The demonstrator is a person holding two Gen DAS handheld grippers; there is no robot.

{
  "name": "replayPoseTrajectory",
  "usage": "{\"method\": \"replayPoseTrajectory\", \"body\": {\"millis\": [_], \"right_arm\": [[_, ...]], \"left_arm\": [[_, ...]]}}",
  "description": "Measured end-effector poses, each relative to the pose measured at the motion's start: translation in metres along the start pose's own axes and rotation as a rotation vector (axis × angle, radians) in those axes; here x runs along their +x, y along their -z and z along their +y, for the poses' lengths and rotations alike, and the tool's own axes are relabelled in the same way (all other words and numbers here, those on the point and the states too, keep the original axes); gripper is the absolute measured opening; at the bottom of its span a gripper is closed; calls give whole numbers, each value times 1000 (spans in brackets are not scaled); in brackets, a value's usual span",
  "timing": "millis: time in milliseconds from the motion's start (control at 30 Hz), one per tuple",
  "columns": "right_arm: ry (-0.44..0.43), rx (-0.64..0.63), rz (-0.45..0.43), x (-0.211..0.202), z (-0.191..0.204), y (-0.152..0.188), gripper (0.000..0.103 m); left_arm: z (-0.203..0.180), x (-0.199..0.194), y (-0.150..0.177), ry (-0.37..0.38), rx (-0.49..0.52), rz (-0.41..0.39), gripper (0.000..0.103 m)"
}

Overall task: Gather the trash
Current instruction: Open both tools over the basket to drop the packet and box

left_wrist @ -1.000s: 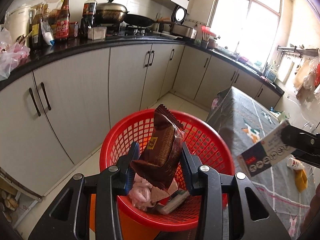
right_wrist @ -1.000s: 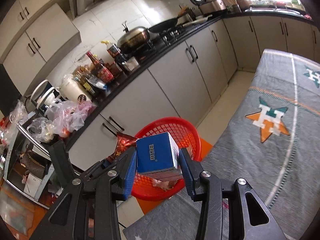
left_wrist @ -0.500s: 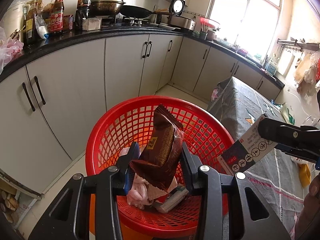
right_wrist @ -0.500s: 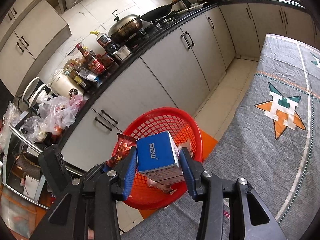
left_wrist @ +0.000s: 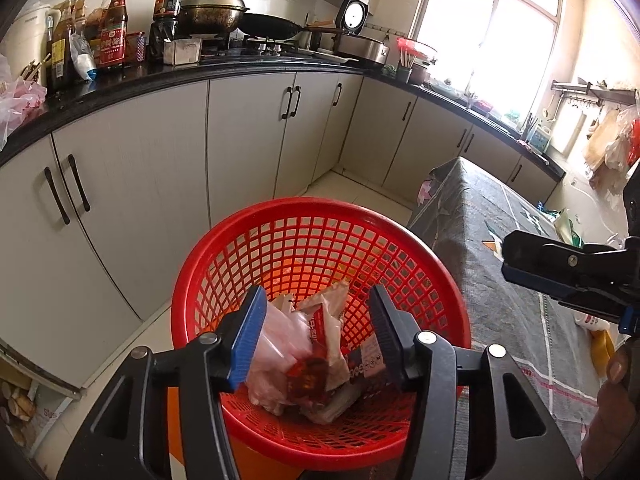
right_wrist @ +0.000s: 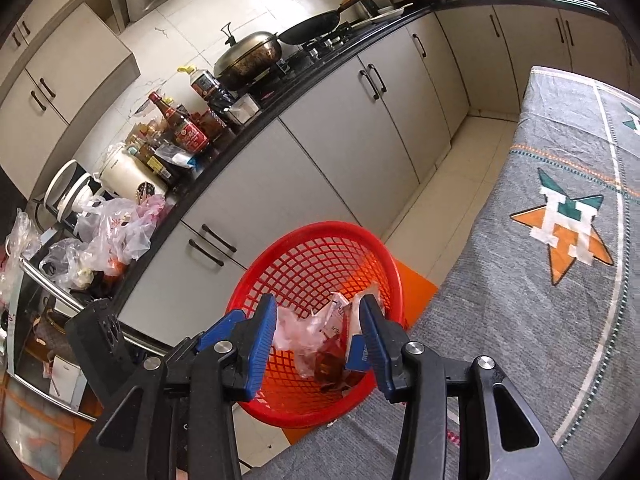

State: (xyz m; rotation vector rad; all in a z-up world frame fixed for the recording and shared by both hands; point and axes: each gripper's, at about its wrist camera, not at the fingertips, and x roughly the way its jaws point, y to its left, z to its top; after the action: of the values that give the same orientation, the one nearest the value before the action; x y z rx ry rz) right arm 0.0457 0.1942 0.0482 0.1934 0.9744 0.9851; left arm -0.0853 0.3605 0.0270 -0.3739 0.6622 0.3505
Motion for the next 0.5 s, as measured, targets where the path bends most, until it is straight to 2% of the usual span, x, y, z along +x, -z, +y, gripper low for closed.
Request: {"method": "replayPoseTrajectory", "body": {"millis": [233, 500], "right_arm": [[-2, 11, -34, -26, -8, 5, 48], [5, 30, -70, -65, -24, 22, 48]], "left_arm": [[-12, -15, 1, 17, 10, -16, 53], [-54, -42, 4, 45, 89, -43, 55]]}}
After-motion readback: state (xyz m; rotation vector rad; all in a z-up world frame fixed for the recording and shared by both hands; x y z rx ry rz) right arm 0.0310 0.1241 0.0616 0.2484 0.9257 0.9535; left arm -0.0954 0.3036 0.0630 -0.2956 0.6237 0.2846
